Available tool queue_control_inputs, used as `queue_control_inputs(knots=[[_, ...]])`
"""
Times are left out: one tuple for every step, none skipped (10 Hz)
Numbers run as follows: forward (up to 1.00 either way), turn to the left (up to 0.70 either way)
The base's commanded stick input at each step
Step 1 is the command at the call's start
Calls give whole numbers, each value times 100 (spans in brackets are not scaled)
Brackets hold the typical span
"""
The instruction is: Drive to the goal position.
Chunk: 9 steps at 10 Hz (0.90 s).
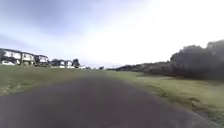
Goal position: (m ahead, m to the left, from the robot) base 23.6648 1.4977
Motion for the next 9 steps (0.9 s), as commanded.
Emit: queue_control_inputs(knots=[[100, 0], [100, 3], [100, 10], [100, 18], [100, 26], [100, 27], [100, 17], [100, 0], [100, 0]])
